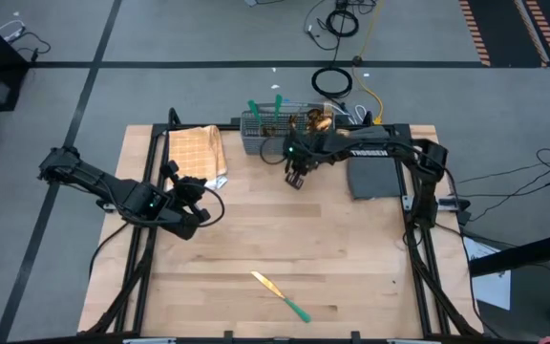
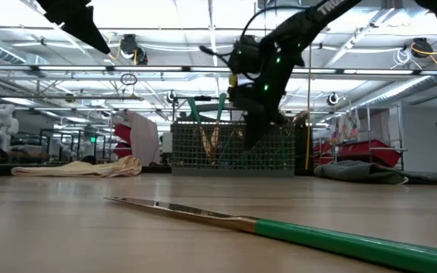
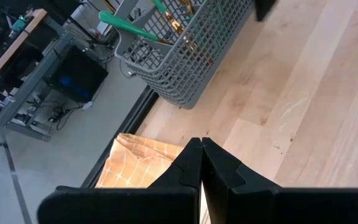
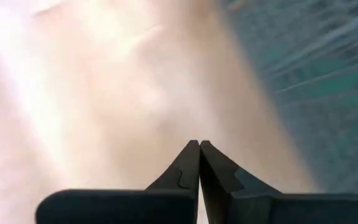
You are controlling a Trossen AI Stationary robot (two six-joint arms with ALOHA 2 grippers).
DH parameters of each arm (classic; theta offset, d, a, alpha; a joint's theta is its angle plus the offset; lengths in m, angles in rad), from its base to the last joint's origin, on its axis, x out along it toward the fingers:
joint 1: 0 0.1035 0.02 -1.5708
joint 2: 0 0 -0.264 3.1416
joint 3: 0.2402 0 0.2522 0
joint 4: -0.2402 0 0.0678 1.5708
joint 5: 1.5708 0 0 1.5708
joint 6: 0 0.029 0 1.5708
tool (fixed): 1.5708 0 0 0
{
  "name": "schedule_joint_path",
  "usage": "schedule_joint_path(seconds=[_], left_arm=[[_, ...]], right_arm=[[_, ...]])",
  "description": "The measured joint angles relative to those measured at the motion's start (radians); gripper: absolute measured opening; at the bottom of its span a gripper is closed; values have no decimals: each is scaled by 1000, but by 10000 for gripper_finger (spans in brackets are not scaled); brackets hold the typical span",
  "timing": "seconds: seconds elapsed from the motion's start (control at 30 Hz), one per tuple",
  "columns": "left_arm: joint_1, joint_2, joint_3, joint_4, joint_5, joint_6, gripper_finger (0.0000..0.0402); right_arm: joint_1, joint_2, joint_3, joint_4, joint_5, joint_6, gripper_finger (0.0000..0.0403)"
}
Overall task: Sort silverware
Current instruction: Put the knife into the middle left section of the dish rack
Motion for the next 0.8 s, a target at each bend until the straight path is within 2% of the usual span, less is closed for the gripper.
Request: schedule_joint_path(seconds=[0.13,0.27,0.33,0.53,0.67,0.8], left_arm=[[0,0,0,0,1,0,8],[0,0,0,0,2,-1,8],[0,0,0,1,2,-2,8],[0,0,0,4,8,-2,8],[0,0,0,11,8,-1,8],[0,0,0,29,9,-1,9]], right_arm=[[69,-48,0,-81,-144,85,0],[168,-89,0,-110,-398,194,0],[246,-97,0,-95,-427,278,0],[518,-68,0,-8,-318,413,23],[675,-35,0,65,-160,505,75],[774,11,0,173,-15,676,138]])
